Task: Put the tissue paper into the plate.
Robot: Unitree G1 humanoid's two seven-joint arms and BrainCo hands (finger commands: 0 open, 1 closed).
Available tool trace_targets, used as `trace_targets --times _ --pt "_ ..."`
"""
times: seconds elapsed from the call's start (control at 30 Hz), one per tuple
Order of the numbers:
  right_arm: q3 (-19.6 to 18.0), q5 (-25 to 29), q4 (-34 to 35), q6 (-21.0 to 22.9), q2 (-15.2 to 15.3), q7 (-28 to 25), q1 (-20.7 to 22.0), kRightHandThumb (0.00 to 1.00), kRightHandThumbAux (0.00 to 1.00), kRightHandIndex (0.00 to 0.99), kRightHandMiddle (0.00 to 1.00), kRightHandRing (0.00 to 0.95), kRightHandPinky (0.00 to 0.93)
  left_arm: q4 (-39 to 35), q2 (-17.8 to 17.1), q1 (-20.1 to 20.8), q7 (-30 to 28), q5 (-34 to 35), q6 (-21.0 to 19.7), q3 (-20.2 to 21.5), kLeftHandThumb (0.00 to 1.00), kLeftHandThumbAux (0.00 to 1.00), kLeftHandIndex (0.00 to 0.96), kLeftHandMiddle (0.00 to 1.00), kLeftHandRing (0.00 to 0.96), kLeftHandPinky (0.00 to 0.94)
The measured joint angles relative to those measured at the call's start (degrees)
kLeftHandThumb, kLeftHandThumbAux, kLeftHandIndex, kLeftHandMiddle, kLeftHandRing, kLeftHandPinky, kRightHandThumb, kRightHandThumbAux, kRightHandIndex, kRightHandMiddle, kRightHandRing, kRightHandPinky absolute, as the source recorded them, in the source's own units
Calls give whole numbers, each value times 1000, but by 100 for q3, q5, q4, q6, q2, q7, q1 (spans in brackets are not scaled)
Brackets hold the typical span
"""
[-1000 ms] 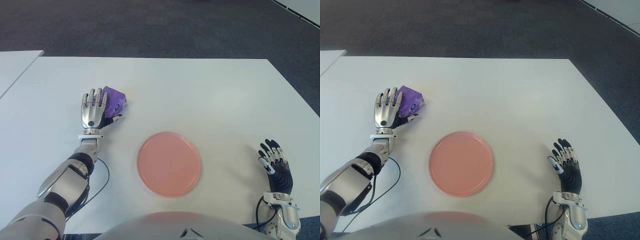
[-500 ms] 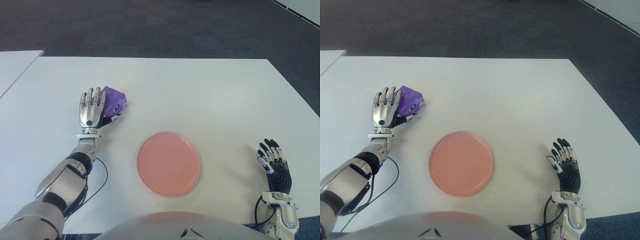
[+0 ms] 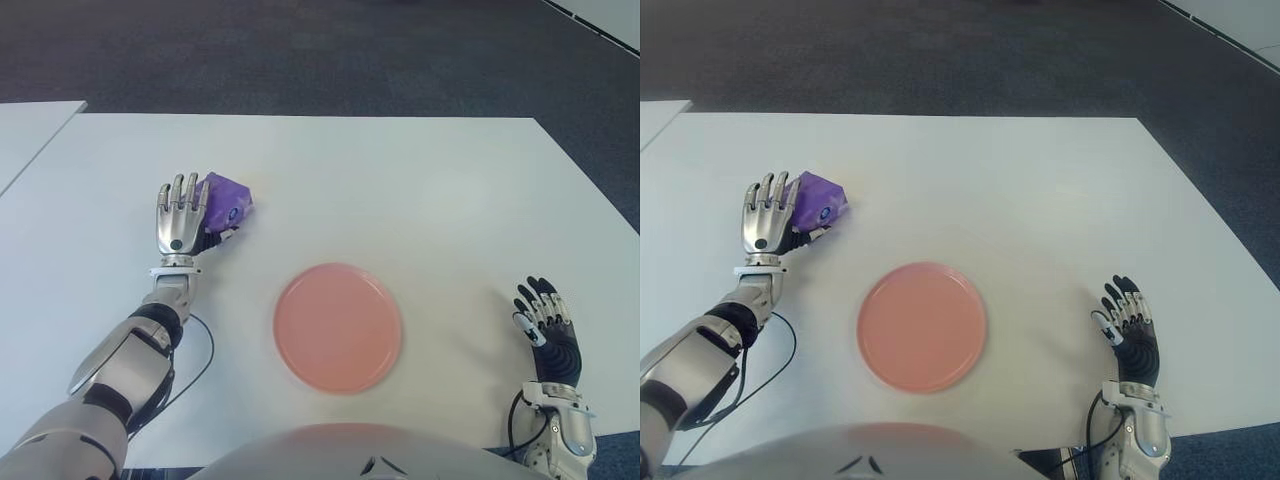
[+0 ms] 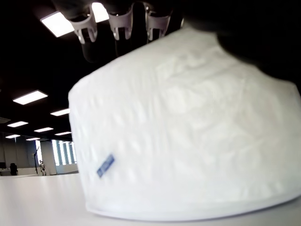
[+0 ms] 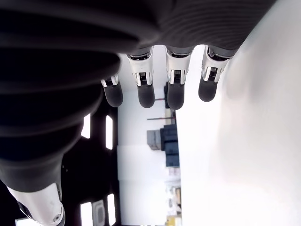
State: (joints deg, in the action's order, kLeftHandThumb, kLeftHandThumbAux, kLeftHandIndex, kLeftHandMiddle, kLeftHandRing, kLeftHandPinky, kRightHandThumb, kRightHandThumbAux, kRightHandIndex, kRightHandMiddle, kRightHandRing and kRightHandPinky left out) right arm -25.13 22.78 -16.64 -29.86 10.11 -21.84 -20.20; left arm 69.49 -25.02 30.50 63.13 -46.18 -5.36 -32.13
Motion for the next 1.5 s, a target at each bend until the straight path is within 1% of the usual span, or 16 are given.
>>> trace_targets --times 0.23,0.5,0.77,1.13,1.5 --pt "18 -25 -16 -25 -15 39 5 22 689 108 124 101 109 -79 -67 37 162 -4 94 13 133 256 0 7 0 2" --pt "41 -44 -16 -71 -31 58 3 22 689 108 124 101 109 -93 -146 116 171 -13 230 4 137 239 0 4 0 11" --pt "60 -47 -6 -76 -43 73 2 22 689 108 124 101 109 -75 -179 226 167 -48 277 -27 143 229 0 3 0 19" --pt "107 -47 18 -77 -44 80 -10 22 689 108 124 101 109 31 -179 261 92 -65 295 -38 145 241 1 6 0 5" --pt "121 -45 44 -77 -44 81 -26 22 689 108 124 101 109 44 -178 309 -58 -98 292 -40 125 225 0 0 0 0"
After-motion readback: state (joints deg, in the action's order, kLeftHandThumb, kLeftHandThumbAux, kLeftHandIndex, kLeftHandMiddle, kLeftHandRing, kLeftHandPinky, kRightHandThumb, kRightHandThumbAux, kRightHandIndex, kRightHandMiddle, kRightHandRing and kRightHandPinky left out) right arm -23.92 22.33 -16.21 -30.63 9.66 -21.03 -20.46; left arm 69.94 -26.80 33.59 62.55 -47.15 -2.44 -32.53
